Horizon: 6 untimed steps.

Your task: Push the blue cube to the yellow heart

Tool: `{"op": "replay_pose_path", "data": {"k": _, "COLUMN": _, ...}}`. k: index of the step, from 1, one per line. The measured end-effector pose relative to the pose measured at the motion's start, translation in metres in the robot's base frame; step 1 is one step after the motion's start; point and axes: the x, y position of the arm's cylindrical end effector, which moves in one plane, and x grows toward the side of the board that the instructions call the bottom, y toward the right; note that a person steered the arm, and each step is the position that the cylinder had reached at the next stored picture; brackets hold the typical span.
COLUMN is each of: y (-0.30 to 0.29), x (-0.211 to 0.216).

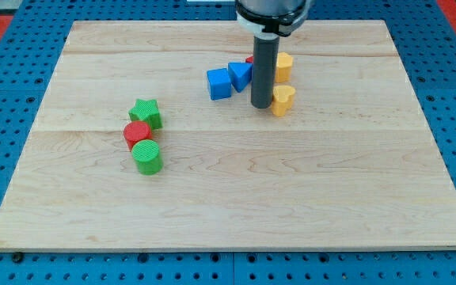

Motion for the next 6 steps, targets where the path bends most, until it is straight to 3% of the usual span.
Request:
{"op": "replay_pose_path", "data": {"k": 3, "y": -0.12, "x": 0.006}}
{"op": "replay_pose_path", "data": {"k": 4, "y": -0.157, "x": -0.018}}
{"op": "replay_pose_path", "data": {"k": 5, "y": -0.165, "x": -0.051}}
{"op": "replay_pose_path", "data": {"k": 6, "y": -0.131, "x": -0.061}}
